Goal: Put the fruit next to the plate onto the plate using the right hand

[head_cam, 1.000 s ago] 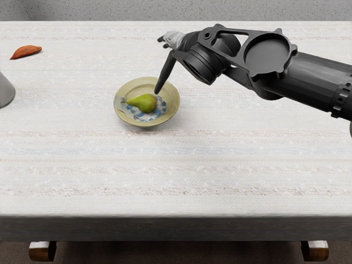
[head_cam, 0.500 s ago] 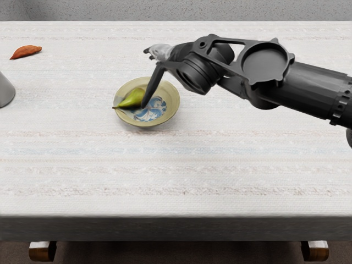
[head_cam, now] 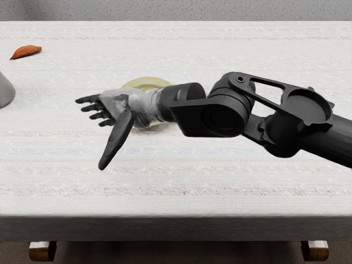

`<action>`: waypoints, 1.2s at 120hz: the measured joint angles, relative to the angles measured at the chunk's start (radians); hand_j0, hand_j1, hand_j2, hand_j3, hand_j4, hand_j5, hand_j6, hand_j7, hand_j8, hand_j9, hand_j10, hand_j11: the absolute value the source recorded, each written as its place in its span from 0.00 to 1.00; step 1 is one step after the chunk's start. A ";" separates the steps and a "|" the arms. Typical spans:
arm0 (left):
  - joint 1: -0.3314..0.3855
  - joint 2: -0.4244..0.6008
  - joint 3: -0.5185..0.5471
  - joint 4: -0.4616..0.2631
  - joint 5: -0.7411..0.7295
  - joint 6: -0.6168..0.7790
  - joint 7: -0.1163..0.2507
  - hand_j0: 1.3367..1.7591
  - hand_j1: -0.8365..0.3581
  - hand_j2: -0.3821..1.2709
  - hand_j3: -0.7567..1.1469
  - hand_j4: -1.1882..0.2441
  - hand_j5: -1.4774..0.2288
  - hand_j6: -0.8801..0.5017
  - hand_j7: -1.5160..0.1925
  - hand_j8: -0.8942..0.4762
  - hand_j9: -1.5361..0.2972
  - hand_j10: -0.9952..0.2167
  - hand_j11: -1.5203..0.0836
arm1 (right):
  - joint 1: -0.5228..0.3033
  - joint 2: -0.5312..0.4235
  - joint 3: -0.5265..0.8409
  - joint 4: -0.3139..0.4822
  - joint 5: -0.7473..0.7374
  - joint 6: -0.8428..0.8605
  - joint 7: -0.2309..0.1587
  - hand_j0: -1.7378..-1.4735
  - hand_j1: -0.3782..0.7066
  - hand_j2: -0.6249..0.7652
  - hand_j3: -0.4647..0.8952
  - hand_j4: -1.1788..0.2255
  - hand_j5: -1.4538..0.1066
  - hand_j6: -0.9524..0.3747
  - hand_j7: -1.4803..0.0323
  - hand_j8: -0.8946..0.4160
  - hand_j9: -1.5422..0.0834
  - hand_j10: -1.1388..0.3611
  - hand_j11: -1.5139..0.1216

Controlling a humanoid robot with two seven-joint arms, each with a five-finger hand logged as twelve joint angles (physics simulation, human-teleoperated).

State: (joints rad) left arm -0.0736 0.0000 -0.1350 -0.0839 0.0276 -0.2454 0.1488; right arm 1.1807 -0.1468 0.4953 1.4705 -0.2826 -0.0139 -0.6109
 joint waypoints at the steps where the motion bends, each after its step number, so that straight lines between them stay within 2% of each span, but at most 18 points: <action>1: 0.000 0.000 0.000 0.000 0.000 0.000 0.000 0.76 0.99 0.23 0.40 0.83 0.87 0.64 0.89 0.65 0.84 0.82 0.95 | -0.004 -0.004 0.004 0.001 0.004 0.010 0.000 0.30 0.03 0.45 0.34 0.84 0.93 0.72 0.98 0.68 0.95 0.76 0.93; 39: 0.000 0.000 0.000 0.000 0.000 0.000 0.000 0.76 0.99 0.23 0.40 0.83 0.87 0.64 0.89 0.65 0.84 0.82 0.95 | -0.105 -0.243 0.134 0.017 0.259 0.393 0.000 0.30 0.03 0.45 0.34 0.84 0.93 0.72 0.98 0.68 0.95 0.76 0.93; 58: 0.000 0.000 0.000 0.000 0.000 -0.001 0.000 0.76 0.99 0.23 0.40 0.83 0.87 0.64 0.89 0.65 0.84 0.82 0.95 | -0.146 -0.360 0.164 0.012 0.344 0.526 0.000 0.30 0.03 0.45 0.34 0.84 0.93 0.72 0.98 0.68 0.95 0.76 0.93; 86: 0.002 0.000 0.000 -0.003 0.001 -0.002 0.000 0.76 0.99 0.23 0.40 0.83 0.87 0.64 0.89 0.65 0.84 0.82 0.95 | -0.208 -0.499 0.172 0.004 0.413 0.610 0.000 0.30 0.03 0.45 0.34 0.84 0.93 0.72 0.98 0.68 0.95 0.76 0.93; 111: 0.002 0.000 0.001 -0.003 0.002 -0.002 0.000 0.76 0.99 0.23 0.40 0.83 0.87 0.64 0.89 0.65 0.84 0.82 0.95 | -0.281 -0.669 0.185 -0.007 0.503 0.623 0.000 0.30 0.03 0.45 0.34 0.84 0.93 0.72 0.98 0.68 0.95 0.76 0.93; 144: 0.002 0.000 0.001 -0.004 0.002 -0.002 0.000 0.76 0.99 0.23 0.40 0.83 0.87 0.64 0.89 0.65 0.84 0.82 0.95 | -0.327 -0.861 0.185 -0.033 0.616 0.625 0.000 0.30 0.03 0.45 0.34 0.84 0.93 0.72 0.98 0.68 0.95 0.76 0.93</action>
State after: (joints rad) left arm -0.0721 0.0000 -0.1344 -0.0875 0.0292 -0.2478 0.1490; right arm 0.8537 -1.0076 0.6802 1.4378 0.3334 0.6113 -0.6109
